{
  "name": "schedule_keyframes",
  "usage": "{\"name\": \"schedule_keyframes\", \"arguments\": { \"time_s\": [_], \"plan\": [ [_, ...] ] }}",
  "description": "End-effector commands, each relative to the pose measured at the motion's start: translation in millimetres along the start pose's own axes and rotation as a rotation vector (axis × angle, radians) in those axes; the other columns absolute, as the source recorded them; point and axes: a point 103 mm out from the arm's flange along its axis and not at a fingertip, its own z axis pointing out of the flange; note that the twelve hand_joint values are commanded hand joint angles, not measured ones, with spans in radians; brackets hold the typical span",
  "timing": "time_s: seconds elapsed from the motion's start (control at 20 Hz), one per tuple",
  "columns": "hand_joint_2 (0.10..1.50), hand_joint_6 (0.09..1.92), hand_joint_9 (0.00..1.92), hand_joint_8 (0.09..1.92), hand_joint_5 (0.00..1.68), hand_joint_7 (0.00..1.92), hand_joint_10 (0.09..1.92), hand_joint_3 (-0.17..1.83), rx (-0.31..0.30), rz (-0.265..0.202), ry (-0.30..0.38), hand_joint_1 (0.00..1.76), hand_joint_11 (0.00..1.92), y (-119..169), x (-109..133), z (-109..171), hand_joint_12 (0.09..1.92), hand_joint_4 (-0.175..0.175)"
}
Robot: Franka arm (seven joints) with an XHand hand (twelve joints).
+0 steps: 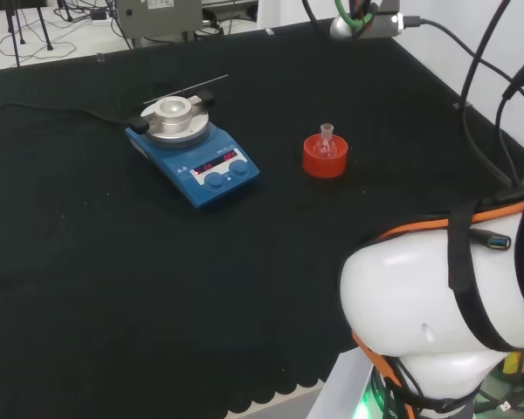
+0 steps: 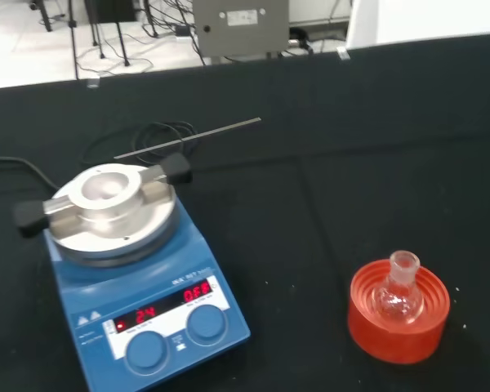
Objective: Pick up the round-bottom flask.
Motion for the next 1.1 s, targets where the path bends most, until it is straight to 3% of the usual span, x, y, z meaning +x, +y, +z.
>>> {"name": "schedule_keyframes", "arguments": {
  "time_s": [0.05,0.55,1.1],
  "plan": [
    [1.25,0.09,0.15,0.38,0.32,0.09,0.57,0.23,0.000,0.060,0.054,0.17,0.00,46.9,-41.2,49.1,0.83,-0.008],
    [1.19,0.09,0.17,0.40,0.36,0.13,0.58,0.19,0.013,0.094,0.117,0.34,0.00,101.4,-85.0,115.4,0.86,-0.023],
    [1.10,0.09,0.21,0.44,0.38,0.17,0.60,0.17,0.058,0.110,0.176,0.45,0.00,131.7,-88.4,189.2,0.91,-0.031]
  ]
}}
